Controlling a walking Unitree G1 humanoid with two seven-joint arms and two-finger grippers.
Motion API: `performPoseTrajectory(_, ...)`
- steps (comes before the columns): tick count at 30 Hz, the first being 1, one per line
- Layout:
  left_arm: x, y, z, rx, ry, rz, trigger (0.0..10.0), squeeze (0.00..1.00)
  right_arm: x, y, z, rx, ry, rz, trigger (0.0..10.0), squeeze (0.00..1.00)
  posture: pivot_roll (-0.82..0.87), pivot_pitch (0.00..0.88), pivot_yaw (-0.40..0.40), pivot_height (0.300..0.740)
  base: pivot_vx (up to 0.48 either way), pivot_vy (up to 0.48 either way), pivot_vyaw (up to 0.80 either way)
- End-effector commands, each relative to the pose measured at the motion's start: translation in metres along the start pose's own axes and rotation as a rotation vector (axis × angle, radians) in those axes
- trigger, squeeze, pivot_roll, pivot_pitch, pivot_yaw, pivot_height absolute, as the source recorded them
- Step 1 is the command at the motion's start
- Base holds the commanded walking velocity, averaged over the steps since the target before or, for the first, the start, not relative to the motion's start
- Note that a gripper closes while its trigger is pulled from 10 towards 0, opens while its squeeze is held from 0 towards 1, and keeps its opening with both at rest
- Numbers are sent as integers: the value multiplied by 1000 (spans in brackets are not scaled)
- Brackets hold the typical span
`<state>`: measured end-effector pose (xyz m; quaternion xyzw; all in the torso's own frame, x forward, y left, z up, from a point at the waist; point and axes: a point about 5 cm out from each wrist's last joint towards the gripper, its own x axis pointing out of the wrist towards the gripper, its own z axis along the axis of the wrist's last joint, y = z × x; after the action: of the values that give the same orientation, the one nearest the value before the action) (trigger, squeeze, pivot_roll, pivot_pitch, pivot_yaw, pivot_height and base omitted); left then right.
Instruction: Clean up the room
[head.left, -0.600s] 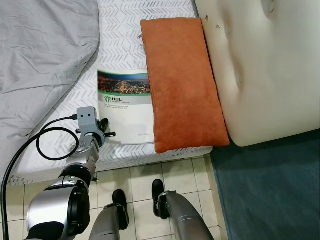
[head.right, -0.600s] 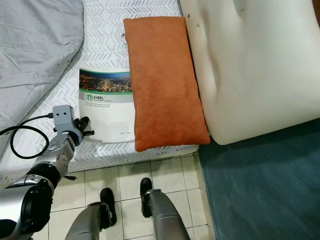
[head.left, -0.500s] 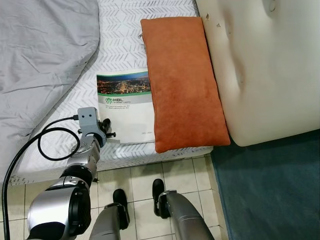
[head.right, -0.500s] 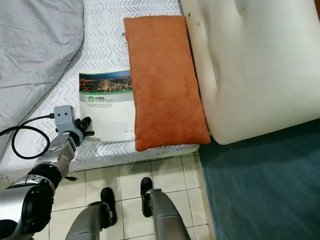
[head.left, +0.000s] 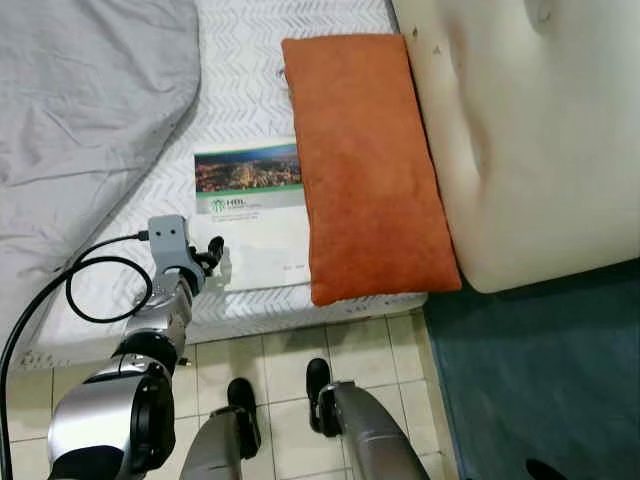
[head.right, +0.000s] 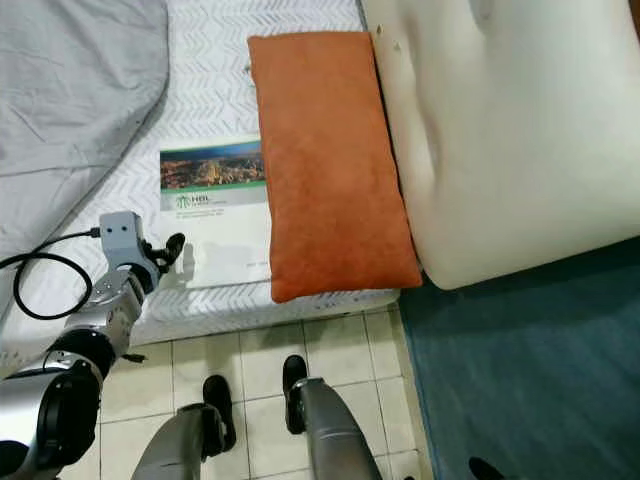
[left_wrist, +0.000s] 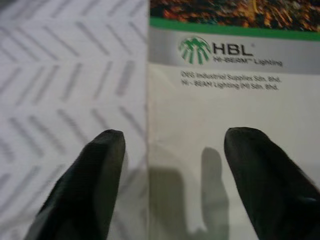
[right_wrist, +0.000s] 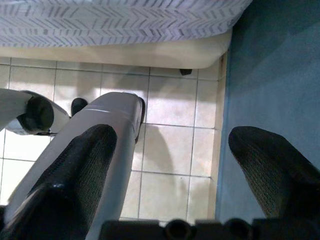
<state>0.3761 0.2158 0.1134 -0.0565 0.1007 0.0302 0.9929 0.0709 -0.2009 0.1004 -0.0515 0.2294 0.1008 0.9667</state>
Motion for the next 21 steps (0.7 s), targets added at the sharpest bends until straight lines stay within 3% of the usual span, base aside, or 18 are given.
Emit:
performPoseTrajectory(1, -10, 9, -33, 2, 103, 21, 10000, 1000, -1, 1, -15, 19, 73, -10, 10000, 0, -365, 488, -86, 732, 0, 0, 0)
performPoseTrajectory(4, -17, 18, -46, 32, 139, 39, 10000, 1000, 13, 1, -17, 25, 52, -2, 10000, 0, -345, 457, -75, 732, 0, 0, 0)
performPoseTrajectory(5, -21, 24, -52, 55, 145, 40, 10000, 1000, 33, -1, -16, 34, 16, -9, 10000, 0, -312, 389, -54, 732, 0, 0, 0)
performPoseTrajectory(7, -22, 25, -53, 60, 142, 34, 10000, 1000, 41, -3, -15, 39, 0, -13, 10000, 0, -302, 372, -46, 732, 0, 0, 0)
performPoseTrajectory(11, -23, 8, -49, 230, 48, -149, 10000, 1000, 80, -14, 5, 94, -129, -66, 10000, 0, -213, 217, 7, 732, 0, 0, 0)
performPoseTrajectory(13, -25, 3, -48, 255, 19, -191, 10000, 1000, 87, -17, 8, 111, -151, -79, 10000, 0, -198, 197, 13, 732, 0, 0, 0)
performPoseTrajectory(14, -33, -9, -48, 300, -76, -285, 10000, 1000, 102, -24, 14, 149, -196, -112, 10000, 0, -134, 94, 35, 732, 0, 0, 0)
performPoseTrajectory(18, -57, -26, -45, 329, -208, -377, 10000, 1000, 122, -33, 21, 179, -255, -151, 10000, 0, -68, 24, 37, 732, 0, 0, 0)
performPoseTrajectory(21, -89, -45, -41, 293, -301, -389, 10000, 1000, 136, -38, 31, 186, -306, -170, 10000, 0, -35, 0, 35, 732, 0, 0, 0)
